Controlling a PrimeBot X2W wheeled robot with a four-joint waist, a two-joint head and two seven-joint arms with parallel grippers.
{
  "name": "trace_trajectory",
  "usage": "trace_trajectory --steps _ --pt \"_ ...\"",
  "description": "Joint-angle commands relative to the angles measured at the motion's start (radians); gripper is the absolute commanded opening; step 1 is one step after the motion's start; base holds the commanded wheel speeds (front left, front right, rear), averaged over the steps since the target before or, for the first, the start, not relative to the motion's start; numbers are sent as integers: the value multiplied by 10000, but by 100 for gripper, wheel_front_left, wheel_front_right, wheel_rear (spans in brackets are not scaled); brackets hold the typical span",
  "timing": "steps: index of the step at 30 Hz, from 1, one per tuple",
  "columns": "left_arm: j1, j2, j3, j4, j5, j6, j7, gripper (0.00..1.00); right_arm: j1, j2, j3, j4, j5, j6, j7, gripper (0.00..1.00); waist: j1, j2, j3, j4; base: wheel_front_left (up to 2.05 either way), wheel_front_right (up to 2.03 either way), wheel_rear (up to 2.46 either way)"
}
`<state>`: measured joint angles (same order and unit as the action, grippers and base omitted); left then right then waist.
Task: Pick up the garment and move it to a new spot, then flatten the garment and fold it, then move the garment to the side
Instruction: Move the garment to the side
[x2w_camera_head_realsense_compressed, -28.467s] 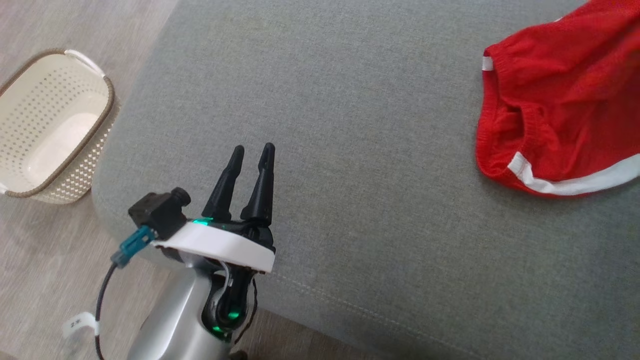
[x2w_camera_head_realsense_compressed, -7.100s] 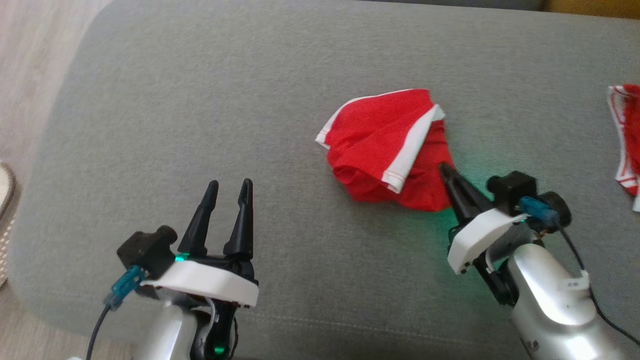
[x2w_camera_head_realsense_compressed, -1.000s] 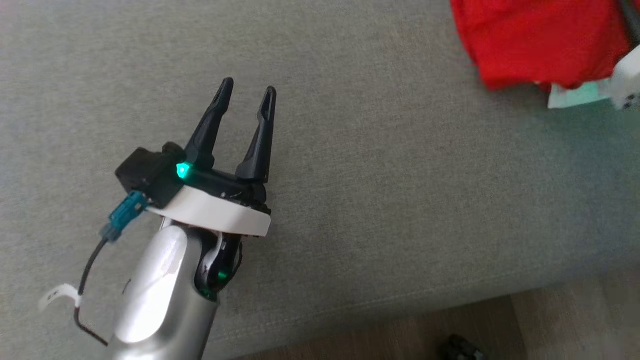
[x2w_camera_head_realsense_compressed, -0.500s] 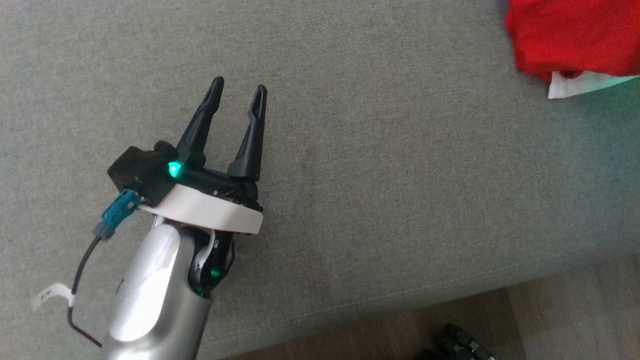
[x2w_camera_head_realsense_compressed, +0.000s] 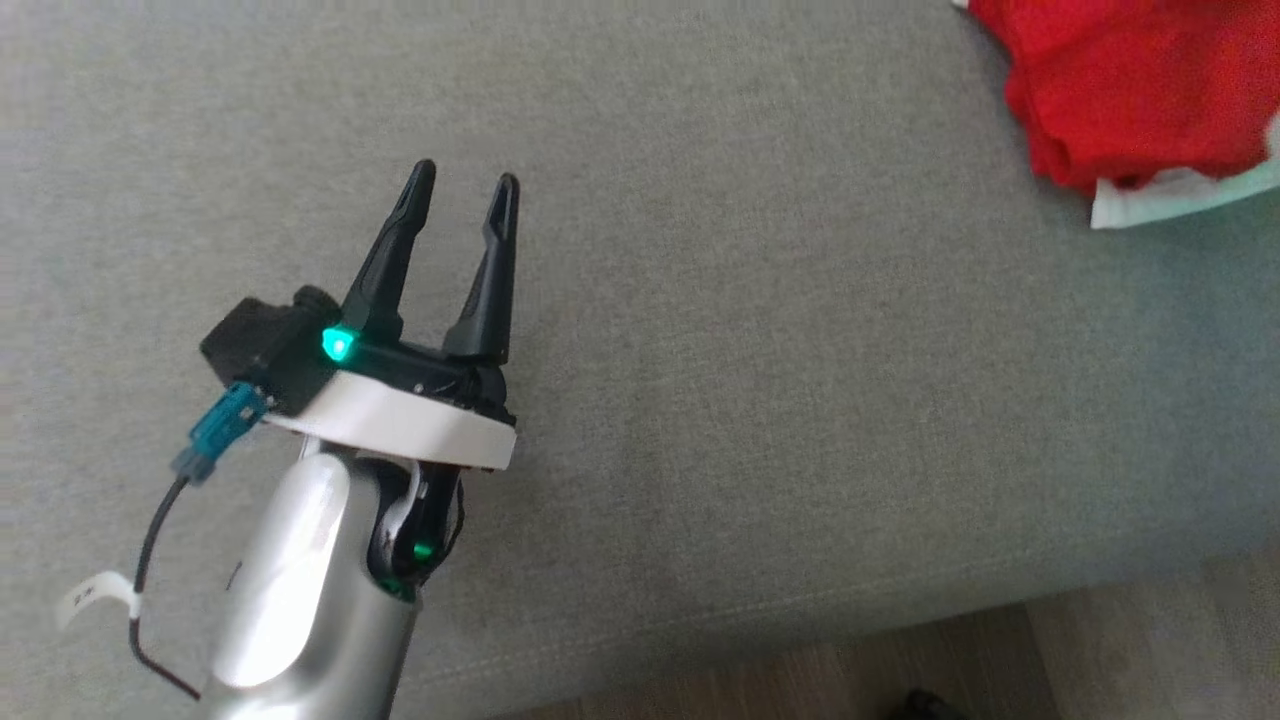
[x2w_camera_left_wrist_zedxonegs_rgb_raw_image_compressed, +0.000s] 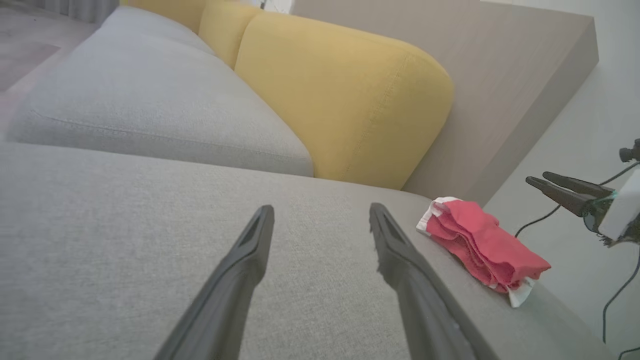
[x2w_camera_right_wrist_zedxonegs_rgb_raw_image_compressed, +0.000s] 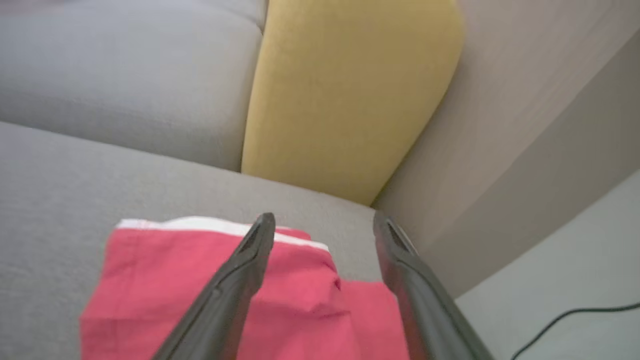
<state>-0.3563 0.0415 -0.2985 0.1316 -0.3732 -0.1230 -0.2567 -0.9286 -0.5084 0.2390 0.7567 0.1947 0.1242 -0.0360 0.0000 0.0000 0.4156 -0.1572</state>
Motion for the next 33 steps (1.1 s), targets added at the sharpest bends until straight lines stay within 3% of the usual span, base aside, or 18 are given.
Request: trace_trajectory --steps 1,14,18,22,25,33 --pt "62 87 375 -340 -70 26 -51 100 241 113 -64 -460 -50 65 -169 100 0 0 -425 253 0 0 0" --pt "1010 87 927 -371 -421 385 -51 100 3175 2420 -938 -3622 485 65 -1166 100 0 0 -2251 1592 0 0 0" --pt "1366 87 1197 -541 -316 303 -51 100 4362 3113 -1151 -4354 585 65 -1472 100 0 0 -2587 1829 0 0 0" --pt "1777 87 1684 -729 -547 499 -51 100 5447 3770 -1465 -4797 546 65 -1772 100 0 0 -2866 1948 0 0 0" --pt "2083 87 1835 -698 -444 629 -51 100 6030 3935 -1609 -5062 -98 65 -1962 100 0 0 -2966 1960 0 0 0" --pt "2497 87 1997 -623 -222 592 -51 100 6860 4428 -1848 -5345 -440 65 -2153 100 0 0 -3127 1884 0 0 0"
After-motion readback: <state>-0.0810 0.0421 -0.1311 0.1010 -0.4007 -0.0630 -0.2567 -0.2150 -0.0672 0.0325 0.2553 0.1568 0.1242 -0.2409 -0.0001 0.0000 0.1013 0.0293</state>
